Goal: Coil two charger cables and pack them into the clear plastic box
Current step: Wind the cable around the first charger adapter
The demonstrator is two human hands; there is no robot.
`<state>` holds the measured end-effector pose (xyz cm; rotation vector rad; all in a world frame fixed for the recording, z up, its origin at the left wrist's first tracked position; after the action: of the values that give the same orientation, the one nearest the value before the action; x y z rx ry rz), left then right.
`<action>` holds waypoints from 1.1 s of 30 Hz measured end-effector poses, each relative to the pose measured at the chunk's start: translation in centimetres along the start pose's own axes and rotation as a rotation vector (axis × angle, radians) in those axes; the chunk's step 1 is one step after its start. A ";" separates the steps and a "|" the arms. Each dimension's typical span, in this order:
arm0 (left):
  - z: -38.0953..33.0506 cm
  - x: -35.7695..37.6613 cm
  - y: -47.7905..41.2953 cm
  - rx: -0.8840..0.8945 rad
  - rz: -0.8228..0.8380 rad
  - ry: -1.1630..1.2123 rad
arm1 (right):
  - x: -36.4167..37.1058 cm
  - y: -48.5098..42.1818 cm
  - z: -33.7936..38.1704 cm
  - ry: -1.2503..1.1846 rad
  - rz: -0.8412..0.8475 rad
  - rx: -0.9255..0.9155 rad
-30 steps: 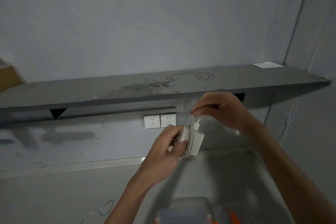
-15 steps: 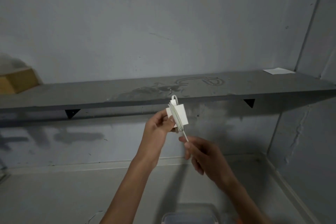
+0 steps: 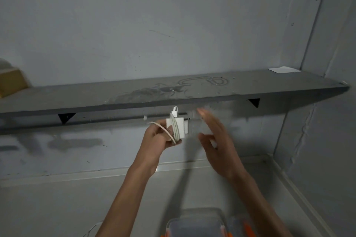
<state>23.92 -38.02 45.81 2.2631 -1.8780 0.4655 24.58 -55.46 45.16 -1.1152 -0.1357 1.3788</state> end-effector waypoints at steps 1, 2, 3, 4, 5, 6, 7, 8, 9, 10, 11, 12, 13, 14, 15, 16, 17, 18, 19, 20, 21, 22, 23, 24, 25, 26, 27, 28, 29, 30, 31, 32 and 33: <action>0.0 0.3 0.2 -0.031 0.023 -0.009 | 0.5 -0.8 -0.2 0.060 0.002 -0.060; 0.1 0.6 0.5 -0.063 0.057 -0.038 | 0.8 -1.5 -0.2 0.111 0.005 -0.127; 0.3 0.9 0.9 -0.095 0.099 -0.080 | 1.1 -2.2 0.1 0.143 0.022 -0.191; 0.4 1.1 1.3 -0.127 0.144 -0.124 | 1.2 -2.9 0.2 0.158 0.050 -0.249; 0.5 1.2 1.8 -0.161 0.183 -0.163 | 1.2 -3.4 0.3 0.139 0.096 -0.283; 0.4 1.3 2.2 -0.192 0.215 -0.193 | 1.3 -3.8 -0.1 0.062 0.176 -0.276; 0.3 1.3 2.6 -0.218 0.245 -0.214 | 1.3 -4.0 -0.6 -0.086 0.282 -0.227; 0.1 1.4 3.0 -0.247 0.280 -0.227 | 1.4 -3.9 -1.2 -0.271 0.394 -0.165; -0.1 1.4 3.4 -0.283 0.317 -0.227 | 1.5 -3.7 -1.6 -0.429 0.488 -0.112; -0.2 1.4 3.7 -0.323 0.354 -0.215 | 1.9 -3.2 -1.9 -0.529 0.582 -0.063; -0.3 1.5 4.0 -0.358 0.384 -0.195 | 2.3 -2.5 -2.1 -0.553 0.666 -0.032; -0.3 1.6 4.2 -0.387 0.403 -0.173 | 2.8 -1.7 -2.3 -0.549 0.745 0.004; -0.2 1.7 4.3 -0.407 0.412 -0.151 | 3.4 -0.9 -2.6 -0.527 0.818 0.049; -0.1 1.8 4.3 -0.417 0.415 -0.132 | 3.9 -0.3 -2.7 -0.506 0.880 0.076; 0.0 1.8 4.3 -0.420 0.414 -0.121 | 4.1 0.1 -2.6 -0.491 0.908 0.073; 0.1 1.7 4.3 -0.419 0.414 -0.119 | 4.2 0.2 -2.7 -0.484 0.898 0.063; 0.2 1.6 4.3 -0.418 0.417 -0.123 | 4.0 0.0 -3.0 -0.489 0.853 0.060; 0.2 1.5 4.4 -0.417 0.422 -0.132 | 3.7 -0.7 -3.2 -0.501 0.767 0.047; 0.4 1.2 4.3 -0.417 0.428 -0.144 | 3.1 -1.5 -3.3 -0.493 0.651 0.044; 0.6 1.1 4.4 -0.417 0.439 -0.162 | 2.4 -2.3 -3.7 -0.491 0.538 0.062; 0.8 1.0 4.5 -0.411 0.446 -0.181 | 1.4 -3.2 -4.0 -0.468 0.423 0.074; 1.1 1.0 4.5 -0.395 0.447 -0.202 | 0.2 -4.1 -4.1 -0.446 0.311 0.050; 1.3 1.1 4.6 -0.369 0.443 -0.217 | -1.2 -4.8 -4.2 -0.404 0.211 0.015; 1.5 1.3 4.6 -0.337 0.437 -0.224 | -2.5 -5.4 -4.1 -0.361 0.137 -0.023; 1.6 1.4 4.8 -0.302 0.436 -0.227 | -3.4 -5.7 -3.9 -0.321 0.083 -0.055; 1.6 1.6 4.9 -0.263 0.443 -0.234 | -3.8 -5.9 -3.9 -0.302 0.078 -0.069; 1.5 1.9 5.0 -0.225 0.457 -0.240 | -3.6 -6.0 -4.0 -0.287 0.108 -0.056; 1.3 2.2 5.1 -0.183 0.464 -0.239 | -2.8 -5.7 -4.3 -0.272 0.169 -0.025; 1.0 2.4 5.0 -0.132 0.451 -0.231 | -1.6 -5.3 -4.7 -0.250 0.229 0.018; 0.7 2.4 4.9 -0.077 0.419 -0.220 | -0.3 -4.6 -5.1 -0.248 0.272 0.074; 0.5 2.5 4.6 -0.033 0.378 -0.203 | 0.9 -3.6 -5.6 -0.266 0.292 0.149; 0.4 2.6 4.3 -0.011 0.335 -0.178 | 2.0 -2.6 -5.9 -0.284 0.294 0.217; 0.5 2.5 4.0 -0.012 0.293 -0.140 | 2.9 -1.5 -6.0 -0.281 0.292 0.257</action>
<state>20.53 -41.32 45.92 2.0678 -2.2894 0.3397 30.39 -56.05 41.57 -0.7433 0.0040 1.7570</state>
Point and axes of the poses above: each hand's wrist, its own y-axis away from the middle knuckle, its own x-axis out of the palm, z = x × y, the point moved 4 cm from there along -y, towards the middle knuckle, and after that the axes turned 13 degrees about y, right-handed, at the moved point
